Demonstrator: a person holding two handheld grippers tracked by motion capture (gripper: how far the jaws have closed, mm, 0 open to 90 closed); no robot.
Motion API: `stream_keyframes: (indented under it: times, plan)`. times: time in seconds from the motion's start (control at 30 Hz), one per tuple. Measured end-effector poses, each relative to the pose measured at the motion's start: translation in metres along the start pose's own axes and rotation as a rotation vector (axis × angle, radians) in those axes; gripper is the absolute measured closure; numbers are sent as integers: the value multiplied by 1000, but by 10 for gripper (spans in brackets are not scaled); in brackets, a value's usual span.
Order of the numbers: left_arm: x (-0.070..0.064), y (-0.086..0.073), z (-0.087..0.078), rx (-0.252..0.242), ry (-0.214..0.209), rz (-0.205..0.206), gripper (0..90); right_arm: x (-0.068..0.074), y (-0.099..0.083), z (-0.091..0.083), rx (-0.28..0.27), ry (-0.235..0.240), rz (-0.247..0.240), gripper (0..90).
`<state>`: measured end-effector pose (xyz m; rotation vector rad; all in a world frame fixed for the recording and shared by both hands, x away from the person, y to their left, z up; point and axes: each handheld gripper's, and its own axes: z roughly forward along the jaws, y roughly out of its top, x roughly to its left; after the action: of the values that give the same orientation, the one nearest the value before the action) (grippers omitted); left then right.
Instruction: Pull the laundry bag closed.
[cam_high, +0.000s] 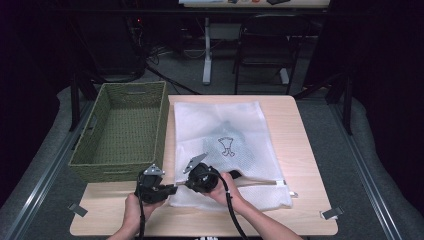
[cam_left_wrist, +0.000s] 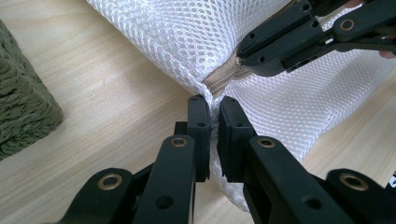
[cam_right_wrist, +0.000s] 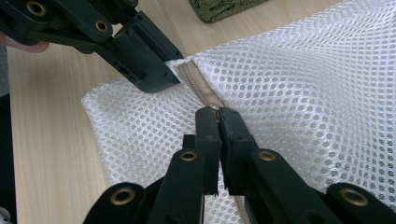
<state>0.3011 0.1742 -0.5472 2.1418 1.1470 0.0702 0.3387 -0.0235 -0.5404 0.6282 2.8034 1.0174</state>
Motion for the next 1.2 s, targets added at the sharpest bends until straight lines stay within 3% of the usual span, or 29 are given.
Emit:
stream_keyframes:
  times: [0.47,0.5,0.9,1.2]
  plan:
    - [-1,1,-1,-1,-3,19,849,-3,-5,-2,10,-2,41,875]
    - [-1,0,-1,-2,-4,14,849,-3,-5,-2,9,-7,27,875]
    - [1,1,-6,-30,1,2,851,-11,-17,-10,39,-48,65,875]
    - [2,2,-8,-37,-3,-2,850,-18,-25,-20,73,-66,66,875]
